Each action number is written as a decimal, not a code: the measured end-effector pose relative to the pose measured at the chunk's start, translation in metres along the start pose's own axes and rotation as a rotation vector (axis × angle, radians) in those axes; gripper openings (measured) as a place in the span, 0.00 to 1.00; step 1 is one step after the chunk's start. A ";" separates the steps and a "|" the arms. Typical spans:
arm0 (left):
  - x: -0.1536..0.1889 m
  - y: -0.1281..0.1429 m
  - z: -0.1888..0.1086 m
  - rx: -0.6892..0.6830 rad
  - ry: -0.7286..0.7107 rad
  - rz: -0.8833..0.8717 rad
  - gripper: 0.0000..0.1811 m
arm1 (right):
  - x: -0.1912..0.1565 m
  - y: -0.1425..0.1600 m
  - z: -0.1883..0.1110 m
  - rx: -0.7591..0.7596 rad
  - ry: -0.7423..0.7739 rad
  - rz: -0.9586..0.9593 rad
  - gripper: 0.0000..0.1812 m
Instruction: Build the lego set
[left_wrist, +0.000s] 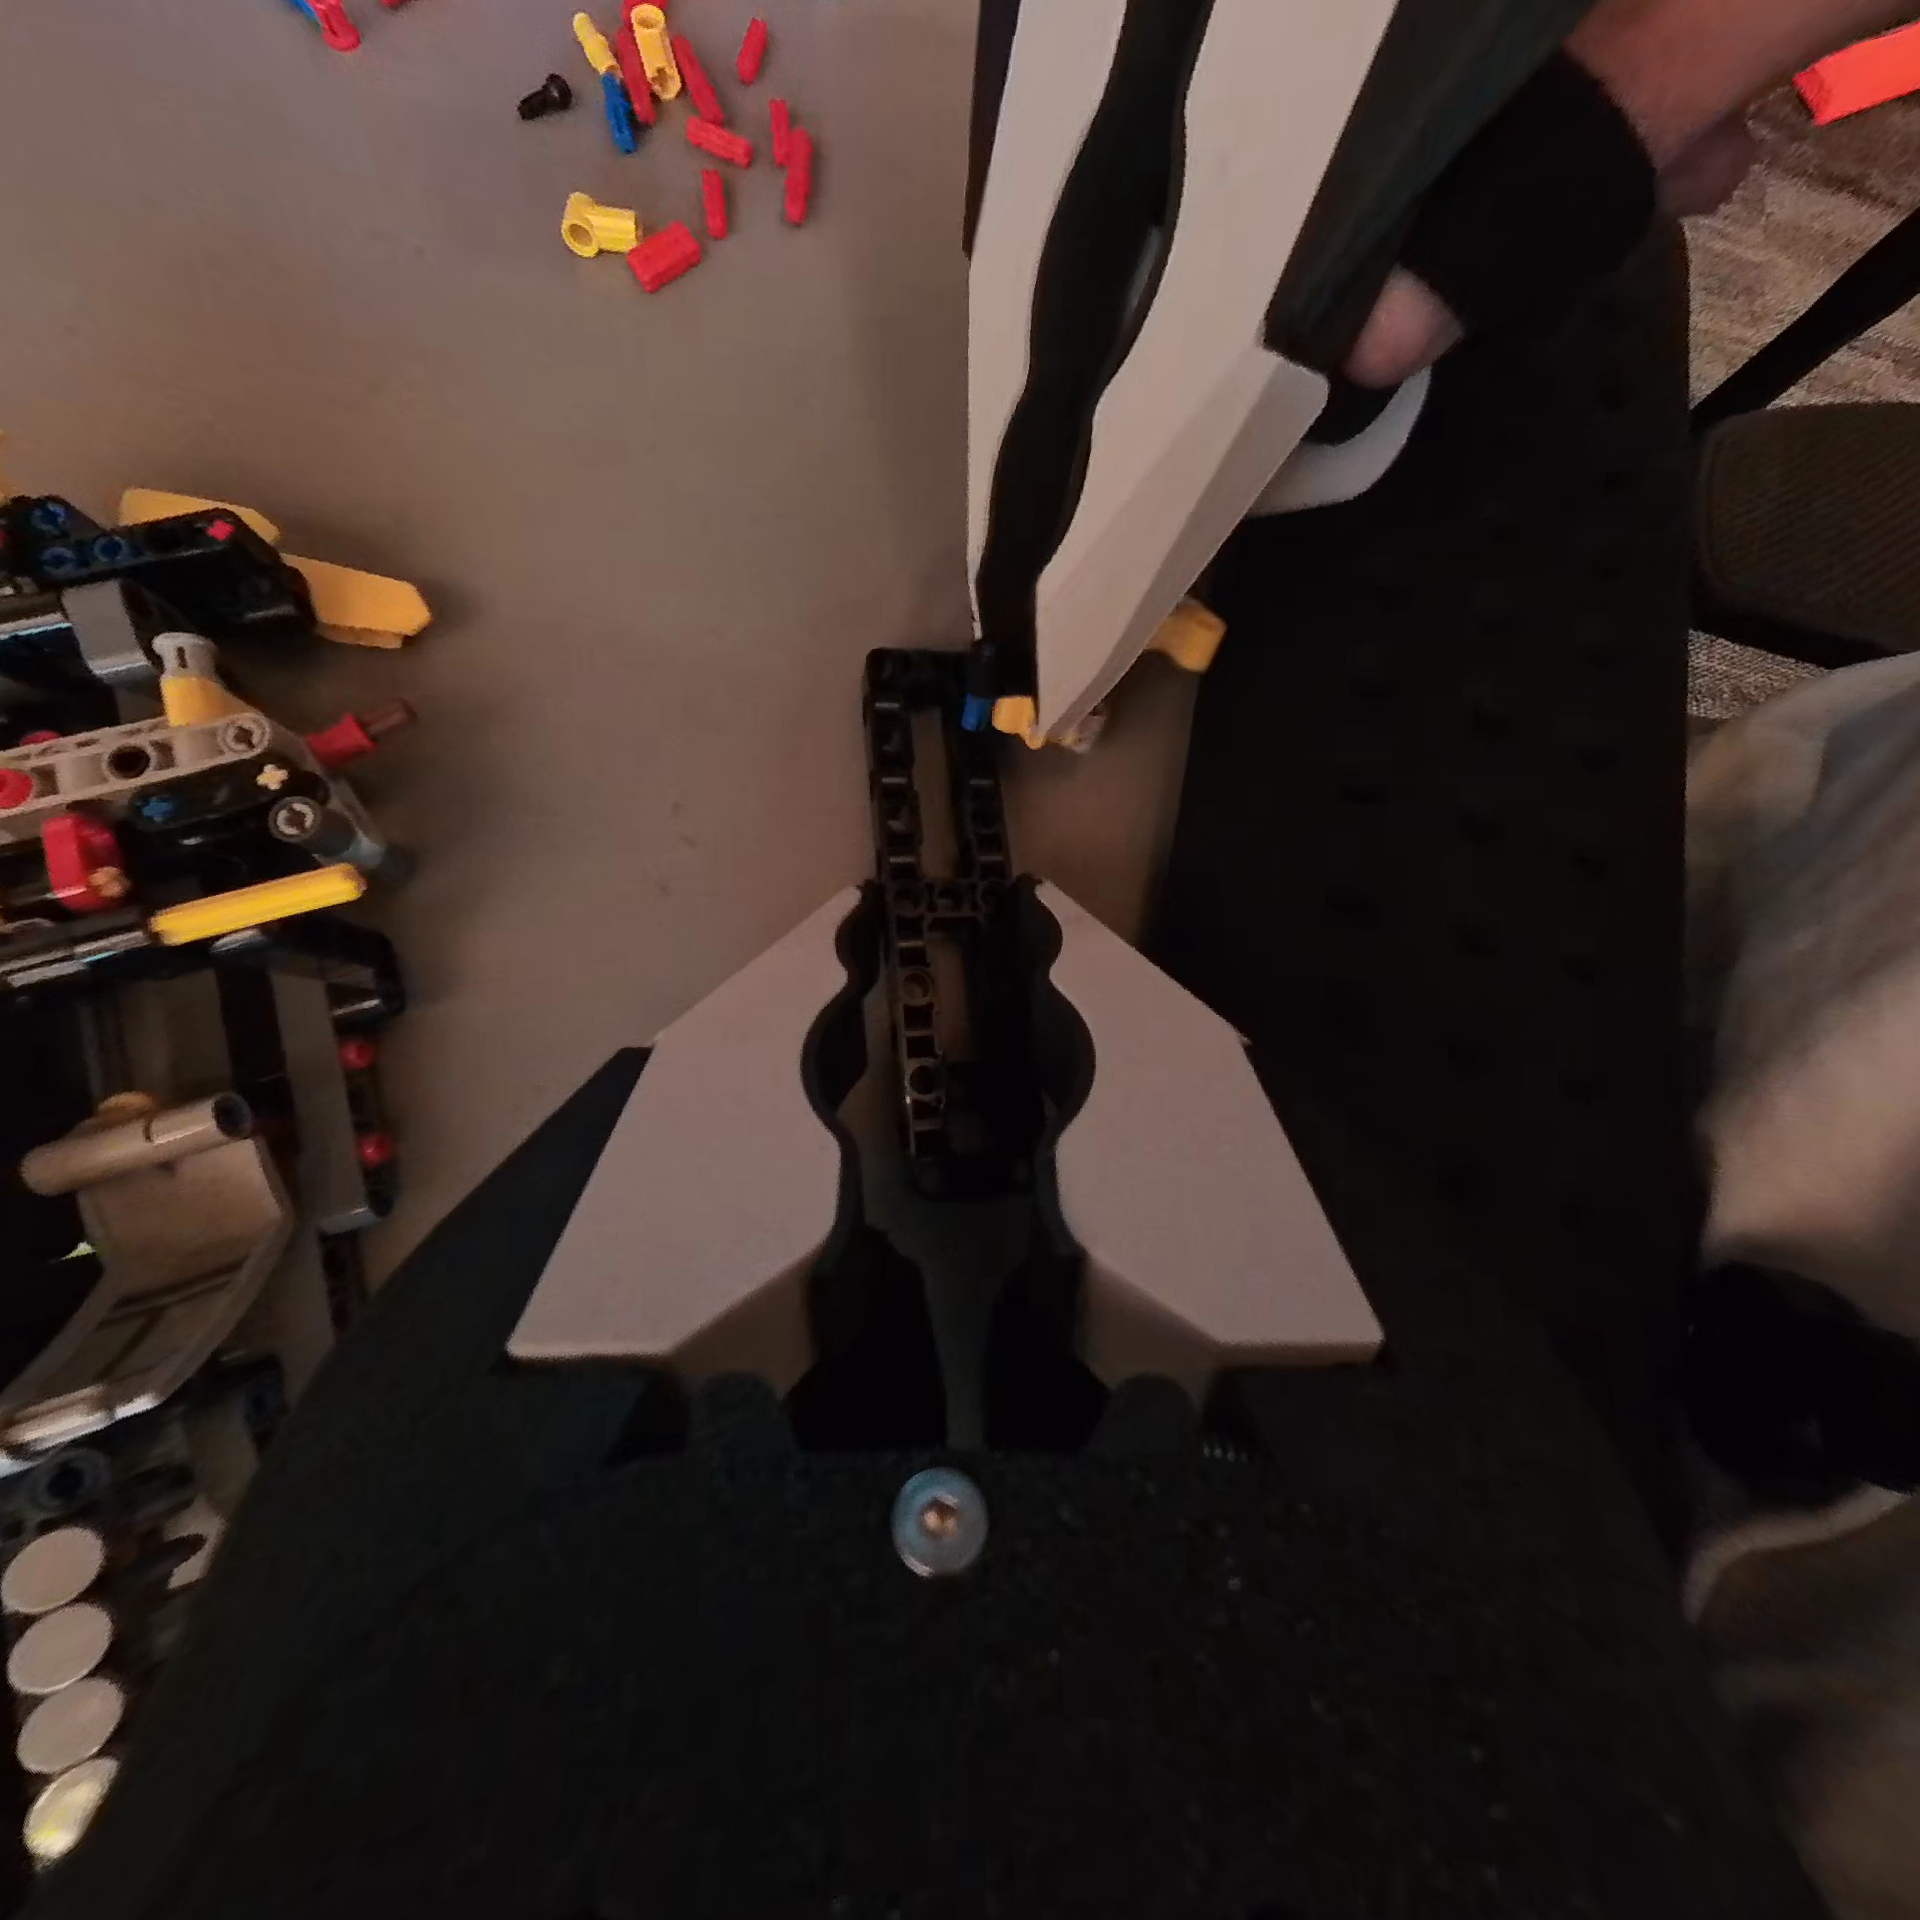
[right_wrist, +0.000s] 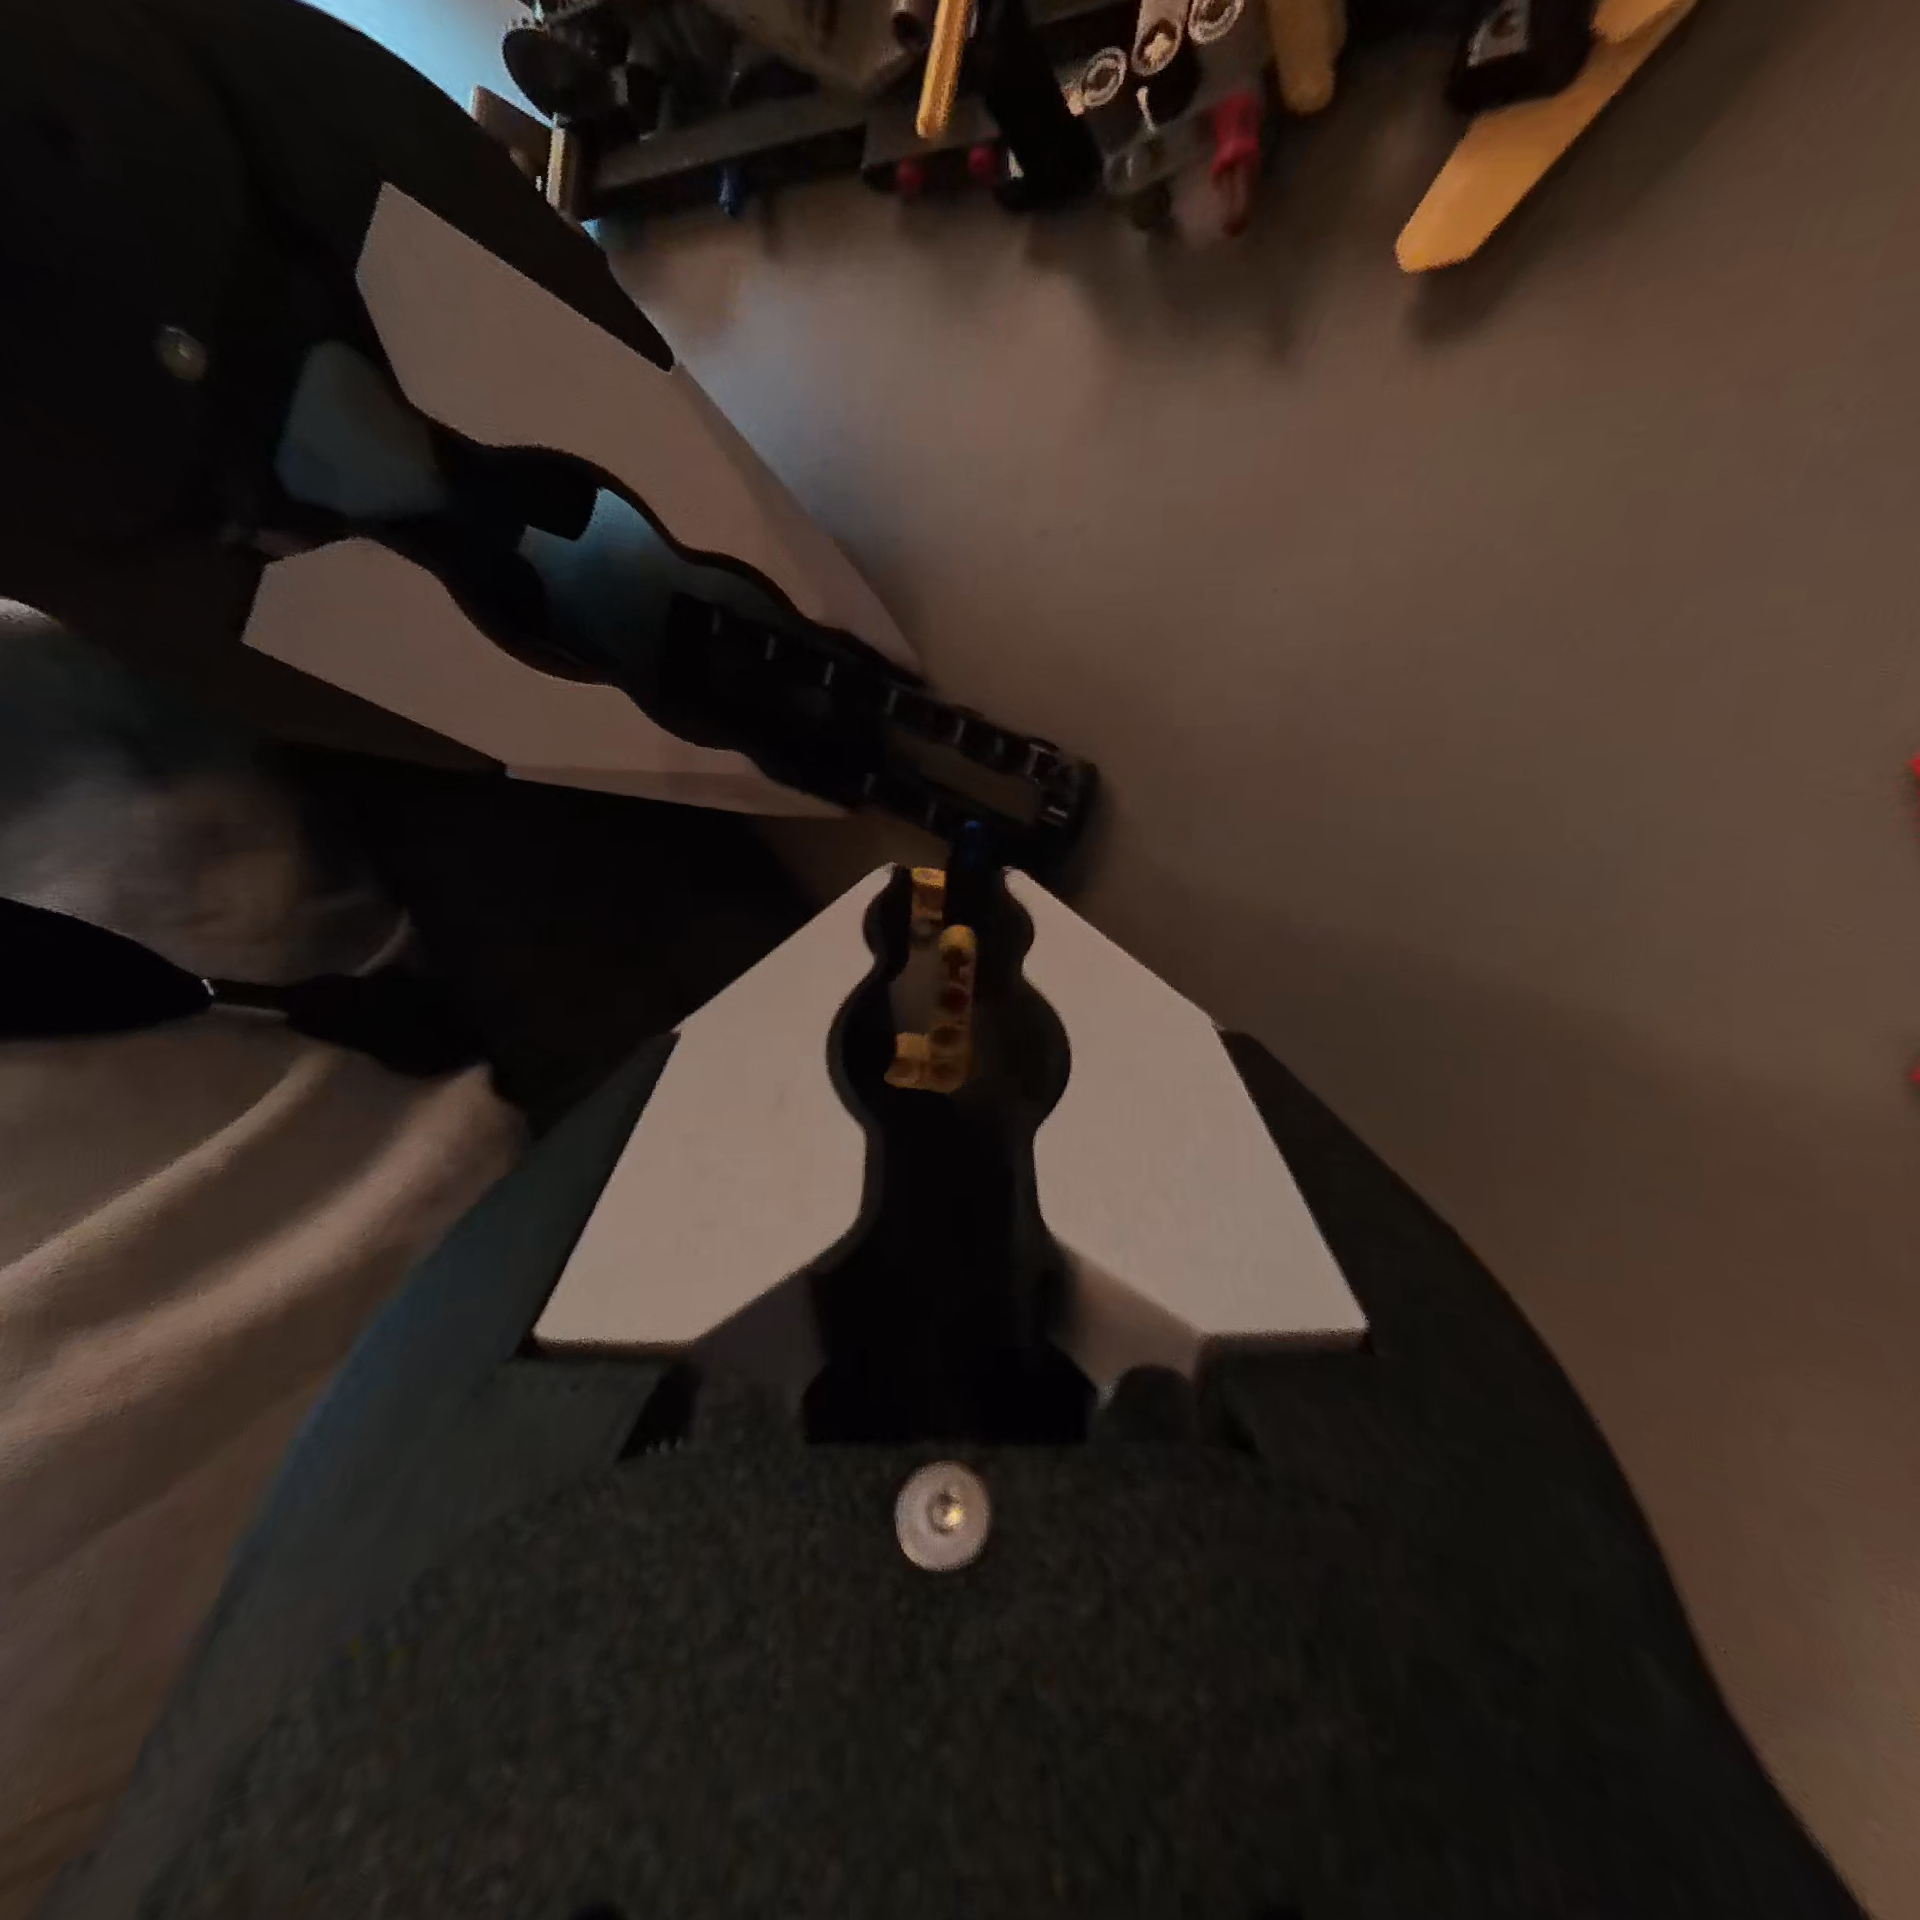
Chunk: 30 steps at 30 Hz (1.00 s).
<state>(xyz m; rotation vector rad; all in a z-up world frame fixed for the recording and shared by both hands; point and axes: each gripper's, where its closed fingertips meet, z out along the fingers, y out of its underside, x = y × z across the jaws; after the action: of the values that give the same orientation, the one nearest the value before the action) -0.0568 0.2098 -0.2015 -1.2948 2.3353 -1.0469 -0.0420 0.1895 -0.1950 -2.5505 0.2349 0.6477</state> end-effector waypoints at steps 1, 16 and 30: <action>0.000 0.000 0.000 0.001 0.001 -0.002 0.15 | 0.000 -0.001 -0.001 -0.001 0.014 -0.014 0.07; 0.000 0.000 0.000 0.009 0.014 -0.013 0.15 | 0.006 0.007 -0.008 0.029 0.089 -0.010 0.04; -0.001 -0.001 0.001 0.002 -0.042 0.016 0.15 | -0.004 0.004 -0.016 -0.246 0.365 0.207 0.04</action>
<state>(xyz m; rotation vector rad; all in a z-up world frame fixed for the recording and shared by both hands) -0.0555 0.2100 -0.2015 -1.2827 2.3089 -1.0069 -0.0401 0.1780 -0.1824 -2.8970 0.5823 0.2904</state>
